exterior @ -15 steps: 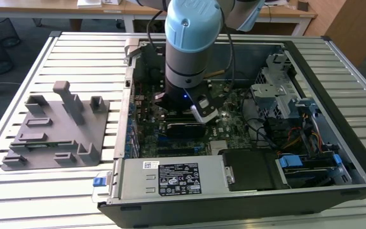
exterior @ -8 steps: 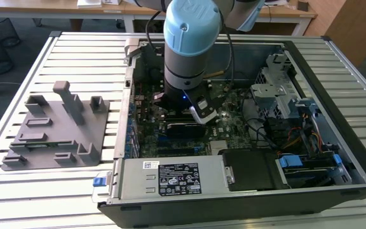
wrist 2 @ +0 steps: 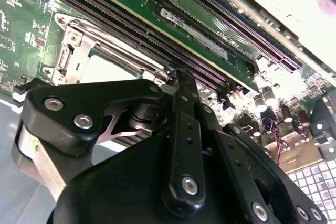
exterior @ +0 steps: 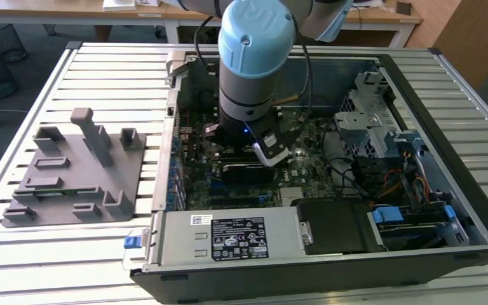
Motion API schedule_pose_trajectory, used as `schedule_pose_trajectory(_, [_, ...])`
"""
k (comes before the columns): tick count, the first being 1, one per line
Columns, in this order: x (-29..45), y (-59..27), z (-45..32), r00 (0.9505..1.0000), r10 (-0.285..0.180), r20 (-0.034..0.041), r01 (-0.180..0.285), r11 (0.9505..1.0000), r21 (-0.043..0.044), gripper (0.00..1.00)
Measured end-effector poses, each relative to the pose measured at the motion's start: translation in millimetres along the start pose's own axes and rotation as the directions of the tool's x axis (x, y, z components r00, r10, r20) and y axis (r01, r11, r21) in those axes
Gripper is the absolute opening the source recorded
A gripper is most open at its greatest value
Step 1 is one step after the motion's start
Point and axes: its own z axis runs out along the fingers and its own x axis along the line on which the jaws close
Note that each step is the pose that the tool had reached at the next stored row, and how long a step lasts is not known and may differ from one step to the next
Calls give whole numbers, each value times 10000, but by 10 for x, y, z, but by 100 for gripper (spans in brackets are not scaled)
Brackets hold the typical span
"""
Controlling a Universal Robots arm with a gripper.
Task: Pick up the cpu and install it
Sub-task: 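Install the second cpu locking lever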
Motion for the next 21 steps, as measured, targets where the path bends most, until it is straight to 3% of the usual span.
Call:
schedule_pose_trajectory(5, [1,0,-50,10000,1,0,-1,10000,-13,11])
schedule_pose_trajectory(13, [6,-86,-76,10000,1,3,-1,10000,-70,11])
schedule_pose_trajectory(15, [6,-88,-69,10000,-2,6,2,9999,-151,11])
schedule_pose_trajectory(19, [5,-98,-36,10000,-9,21,10,9989,-467,11])
schedule_pose_trajectory(21, [6,-103,-14,10000,-9,26,11,9984,-567,11])
